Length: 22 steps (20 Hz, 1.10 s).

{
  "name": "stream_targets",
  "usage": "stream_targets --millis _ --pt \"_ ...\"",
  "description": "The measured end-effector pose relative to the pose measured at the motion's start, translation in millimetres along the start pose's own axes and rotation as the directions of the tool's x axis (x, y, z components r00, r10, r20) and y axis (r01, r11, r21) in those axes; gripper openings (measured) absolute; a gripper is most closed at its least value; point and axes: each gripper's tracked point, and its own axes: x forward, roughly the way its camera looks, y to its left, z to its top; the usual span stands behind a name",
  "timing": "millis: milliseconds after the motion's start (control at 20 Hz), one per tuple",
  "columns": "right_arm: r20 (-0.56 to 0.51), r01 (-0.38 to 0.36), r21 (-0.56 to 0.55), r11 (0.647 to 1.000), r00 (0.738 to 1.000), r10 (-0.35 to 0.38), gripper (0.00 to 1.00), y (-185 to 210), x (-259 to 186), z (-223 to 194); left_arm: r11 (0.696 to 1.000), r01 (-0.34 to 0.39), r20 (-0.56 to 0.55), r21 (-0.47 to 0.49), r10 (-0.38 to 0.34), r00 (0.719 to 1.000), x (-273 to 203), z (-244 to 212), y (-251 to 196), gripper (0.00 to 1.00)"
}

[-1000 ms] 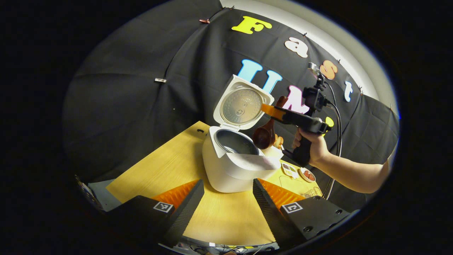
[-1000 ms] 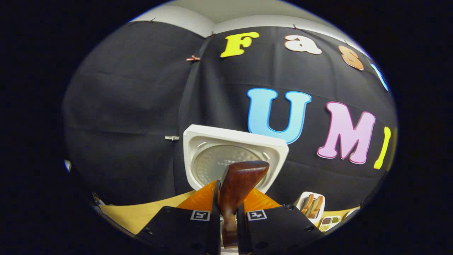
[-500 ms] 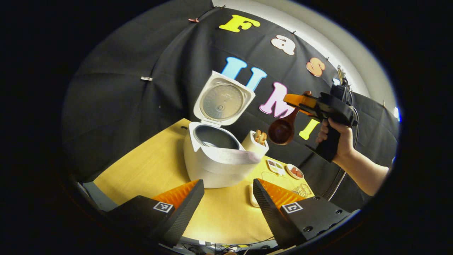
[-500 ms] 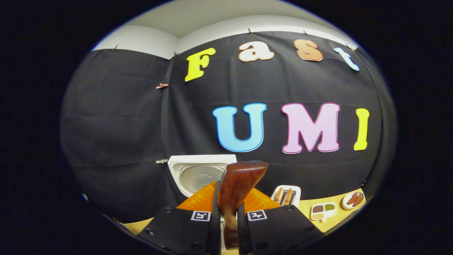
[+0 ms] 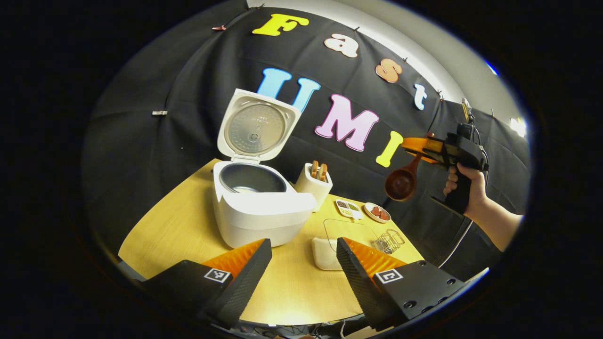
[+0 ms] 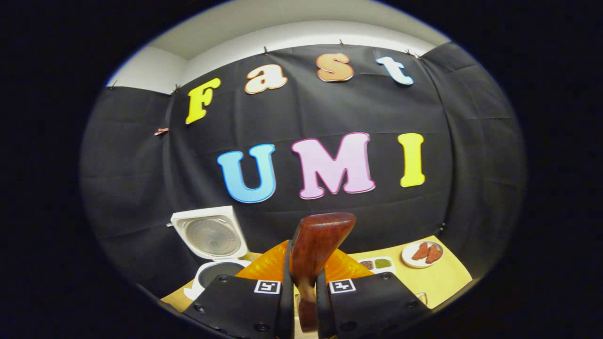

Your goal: Close the left gripper, press the button to open the rice cooker; take a wooden spoon from the chopstick holder with the right hand, scoop a spoonful of rice and pour it into the rice cooker, then put the wooden spoon back into the chopstick holder.

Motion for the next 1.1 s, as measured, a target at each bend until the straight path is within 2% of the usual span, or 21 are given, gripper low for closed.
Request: stream_targets --millis 200,250,600,800,1100 --pt "-0.020 0.092 0.047 0.995 0.996 -0.091 0.23 -75 -9 -6 0.999 -0.020 0.007 0.027 0.020 1.000 24 5 -24 0.96" --pt "-0.027 0.108 0.057 0.993 0.994 -0.106 0.23 -91 -10 -9 0.999 -0.032 0.014 0.029 0.032 0.999 30 8 -30 0.98" --pt "-0.100 0.227 0.119 0.967 0.971 -0.216 0.23 -204 -10 -44 0.994 -0.096 0.037 0.051 0.095 0.995 58 11 -77 0.96" --pt "-0.150 0.262 0.158 0.952 0.959 -0.239 0.23 -243 -12 -74 0.988 -0.134 0.014 0.081 0.134 0.991 69 2 -97 0.96" --pt "-0.242 0.282 0.216 0.935 0.943 -0.228 0.23 -273 4 -128 0.980 -0.180 0.010 0.081 0.180 0.984 85 1 -124 0.95"
